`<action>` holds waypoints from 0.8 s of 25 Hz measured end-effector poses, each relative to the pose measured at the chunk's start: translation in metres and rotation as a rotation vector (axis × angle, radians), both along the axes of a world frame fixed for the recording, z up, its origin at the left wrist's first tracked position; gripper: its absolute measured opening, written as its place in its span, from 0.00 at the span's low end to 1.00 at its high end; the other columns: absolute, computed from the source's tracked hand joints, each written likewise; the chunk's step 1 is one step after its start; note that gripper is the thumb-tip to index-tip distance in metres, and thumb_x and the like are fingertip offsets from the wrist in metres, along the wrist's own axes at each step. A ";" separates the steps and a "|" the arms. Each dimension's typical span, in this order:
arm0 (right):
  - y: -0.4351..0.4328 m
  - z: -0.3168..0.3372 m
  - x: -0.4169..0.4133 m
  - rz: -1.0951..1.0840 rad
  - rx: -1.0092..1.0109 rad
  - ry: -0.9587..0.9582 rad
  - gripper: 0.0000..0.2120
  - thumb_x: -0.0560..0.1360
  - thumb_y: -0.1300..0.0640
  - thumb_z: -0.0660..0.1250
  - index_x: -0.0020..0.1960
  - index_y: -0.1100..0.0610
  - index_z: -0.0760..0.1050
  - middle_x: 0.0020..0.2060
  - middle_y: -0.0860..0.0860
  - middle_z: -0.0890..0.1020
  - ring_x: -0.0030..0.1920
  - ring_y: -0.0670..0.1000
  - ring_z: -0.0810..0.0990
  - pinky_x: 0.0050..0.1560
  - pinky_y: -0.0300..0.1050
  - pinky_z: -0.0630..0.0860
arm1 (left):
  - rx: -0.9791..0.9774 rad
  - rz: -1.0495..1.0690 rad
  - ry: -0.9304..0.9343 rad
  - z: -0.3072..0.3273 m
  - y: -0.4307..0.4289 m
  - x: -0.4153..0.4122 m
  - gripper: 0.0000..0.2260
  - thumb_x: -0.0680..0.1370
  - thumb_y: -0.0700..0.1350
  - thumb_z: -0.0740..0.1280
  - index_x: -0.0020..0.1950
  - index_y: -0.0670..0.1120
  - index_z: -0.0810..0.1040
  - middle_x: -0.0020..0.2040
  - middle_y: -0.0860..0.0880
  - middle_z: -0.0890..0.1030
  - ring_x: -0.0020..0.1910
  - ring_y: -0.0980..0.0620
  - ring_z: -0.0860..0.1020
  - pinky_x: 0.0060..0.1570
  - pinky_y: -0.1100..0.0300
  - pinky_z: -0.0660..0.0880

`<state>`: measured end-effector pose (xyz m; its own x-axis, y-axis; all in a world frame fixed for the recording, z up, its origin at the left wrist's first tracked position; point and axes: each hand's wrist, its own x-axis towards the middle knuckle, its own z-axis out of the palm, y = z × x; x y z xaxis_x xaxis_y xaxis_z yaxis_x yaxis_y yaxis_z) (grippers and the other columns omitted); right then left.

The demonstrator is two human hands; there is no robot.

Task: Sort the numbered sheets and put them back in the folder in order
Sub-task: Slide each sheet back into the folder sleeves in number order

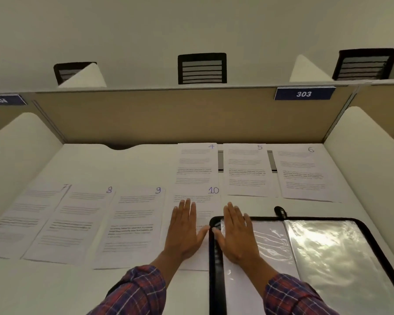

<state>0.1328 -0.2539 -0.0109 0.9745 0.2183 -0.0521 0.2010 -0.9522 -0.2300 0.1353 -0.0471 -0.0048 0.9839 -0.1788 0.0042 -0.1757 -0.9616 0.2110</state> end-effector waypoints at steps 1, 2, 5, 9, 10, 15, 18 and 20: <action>0.012 0.002 0.014 -0.008 0.009 -0.010 0.39 0.84 0.32 0.43 0.84 0.59 0.56 0.83 0.56 0.57 0.83 0.57 0.58 0.82 0.57 0.50 | 0.000 -0.002 -0.013 0.000 0.012 0.017 0.40 0.83 0.70 0.44 0.84 0.41 0.50 0.84 0.40 0.50 0.84 0.40 0.51 0.81 0.46 0.44; 0.023 0.004 0.027 -0.008 0.016 -0.020 0.40 0.84 0.32 0.44 0.84 0.59 0.55 0.83 0.56 0.56 0.83 0.57 0.57 0.83 0.57 0.50 | -0.001 0.001 -0.015 0.001 0.023 0.035 0.41 0.83 0.70 0.44 0.84 0.40 0.51 0.84 0.40 0.51 0.84 0.40 0.52 0.82 0.46 0.45; 0.052 0.004 0.071 0.000 0.022 -0.026 0.41 0.83 0.32 0.43 0.85 0.59 0.50 0.84 0.55 0.52 0.84 0.56 0.52 0.82 0.56 0.48 | -0.030 0.077 0.019 0.009 0.049 0.088 0.41 0.82 0.70 0.45 0.85 0.42 0.49 0.85 0.41 0.49 0.84 0.42 0.48 0.81 0.49 0.41; 0.080 0.005 0.119 0.011 -0.013 0.012 0.44 0.80 0.31 0.38 0.85 0.60 0.47 0.84 0.56 0.48 0.84 0.56 0.48 0.80 0.55 0.40 | -0.114 0.180 0.091 0.011 0.070 0.146 0.37 0.85 0.64 0.54 0.85 0.44 0.45 0.86 0.43 0.47 0.85 0.43 0.45 0.80 0.51 0.41; 0.086 0.004 0.130 0.018 -0.026 0.038 0.46 0.78 0.29 0.34 0.85 0.59 0.43 0.85 0.55 0.45 0.84 0.55 0.45 0.79 0.53 0.36 | -0.169 0.216 0.133 0.011 0.073 0.158 0.37 0.85 0.62 0.55 0.85 0.45 0.45 0.86 0.44 0.47 0.85 0.43 0.46 0.81 0.50 0.43; 0.104 -0.005 0.161 0.005 -0.059 0.105 0.51 0.72 0.28 0.25 0.85 0.58 0.41 0.85 0.54 0.43 0.84 0.55 0.42 0.79 0.55 0.32 | -0.529 0.472 0.229 0.011 0.069 0.208 0.34 0.85 0.55 0.64 0.85 0.46 0.53 0.84 0.44 0.57 0.82 0.42 0.57 0.79 0.45 0.59; 0.109 -0.014 0.161 0.004 -0.081 0.139 0.47 0.76 0.29 0.30 0.85 0.58 0.42 0.85 0.55 0.44 0.84 0.55 0.42 0.80 0.57 0.34 | -0.757 0.668 0.228 0.020 0.063 0.229 0.33 0.83 0.52 0.69 0.83 0.45 0.59 0.81 0.43 0.64 0.78 0.41 0.66 0.73 0.45 0.69; 0.110 -0.020 0.159 0.004 -0.072 0.134 0.48 0.76 0.28 0.31 0.85 0.58 0.42 0.85 0.55 0.44 0.84 0.55 0.42 0.81 0.57 0.34 | -0.925 0.797 0.253 0.027 0.062 0.241 0.32 0.82 0.49 0.70 0.82 0.45 0.62 0.79 0.43 0.69 0.74 0.40 0.73 0.66 0.47 0.76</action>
